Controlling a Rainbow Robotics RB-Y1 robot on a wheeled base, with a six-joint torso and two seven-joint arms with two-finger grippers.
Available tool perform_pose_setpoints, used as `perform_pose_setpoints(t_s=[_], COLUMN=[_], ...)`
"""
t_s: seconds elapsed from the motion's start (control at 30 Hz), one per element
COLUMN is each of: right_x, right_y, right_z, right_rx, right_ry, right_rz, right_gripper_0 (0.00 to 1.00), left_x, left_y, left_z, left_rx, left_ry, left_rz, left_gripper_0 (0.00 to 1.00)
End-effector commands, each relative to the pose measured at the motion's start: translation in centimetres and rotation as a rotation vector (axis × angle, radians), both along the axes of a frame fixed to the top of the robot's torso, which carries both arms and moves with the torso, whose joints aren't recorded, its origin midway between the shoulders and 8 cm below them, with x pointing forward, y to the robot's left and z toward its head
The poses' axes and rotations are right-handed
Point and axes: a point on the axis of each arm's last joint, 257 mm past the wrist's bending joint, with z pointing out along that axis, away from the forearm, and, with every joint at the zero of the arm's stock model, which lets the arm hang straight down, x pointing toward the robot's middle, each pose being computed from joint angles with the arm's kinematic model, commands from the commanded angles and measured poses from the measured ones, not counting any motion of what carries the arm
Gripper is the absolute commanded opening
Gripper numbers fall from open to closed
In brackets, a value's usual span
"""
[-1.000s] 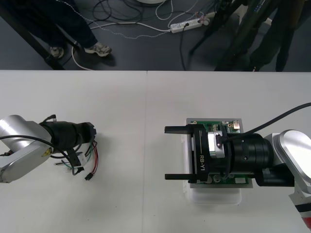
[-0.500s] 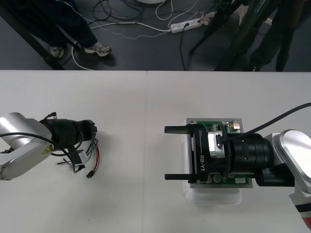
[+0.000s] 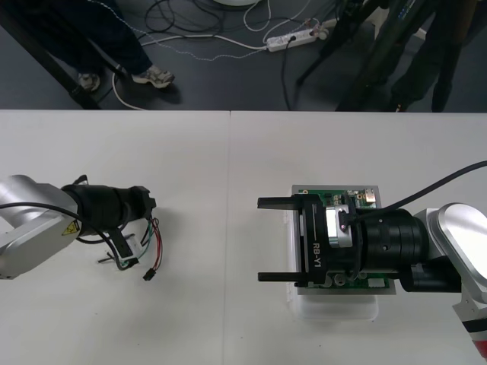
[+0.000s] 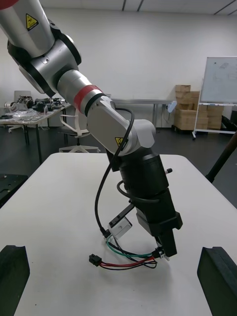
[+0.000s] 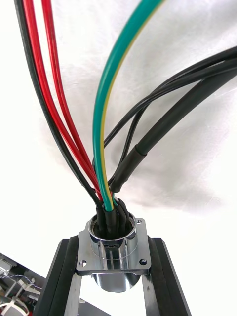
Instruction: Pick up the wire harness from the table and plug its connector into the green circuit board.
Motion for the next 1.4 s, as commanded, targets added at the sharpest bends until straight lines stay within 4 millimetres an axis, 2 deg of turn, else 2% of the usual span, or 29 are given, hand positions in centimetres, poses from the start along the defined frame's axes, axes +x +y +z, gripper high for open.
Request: perform_pose_setpoints(t_s=[0.03,0.27,0.5,0.87,1.4], right_x=[0.1,0.3,0.5,0.5,0.5], right_y=[-0.4,-0.5,-0.6,-0.6,-0.6], right_z=[1.7,1.9,2.1,2.2,2.3], right_rx=[0.031,0.032,0.034,0.034,0.04], right_ry=[0.016,0.009,0.008,0.004,0.008], right_rz=[-0.015,-0.019,-0.022,-0.022,-0.021], right_gripper_0=[1.0,1.0,1.0,1.0,1.0], left_x=[1.3,0.4,-0.8,-4.1,-9.1], left_y=[0.0,0.4,0.8,0.6,-0.9], left_z=[4.1,6.7,8.3,11.1,16.7], left_rx=[0.005,-0.038,-0.092,-0.235,-0.457], left_ry=[-0.037,0.064,0.169,0.387,0.703], left_rz=[-0.047,-0.009,0.028,0.091,0.217], left_gripper_0=[0.0,0.0,0.0,0.0,0.0])
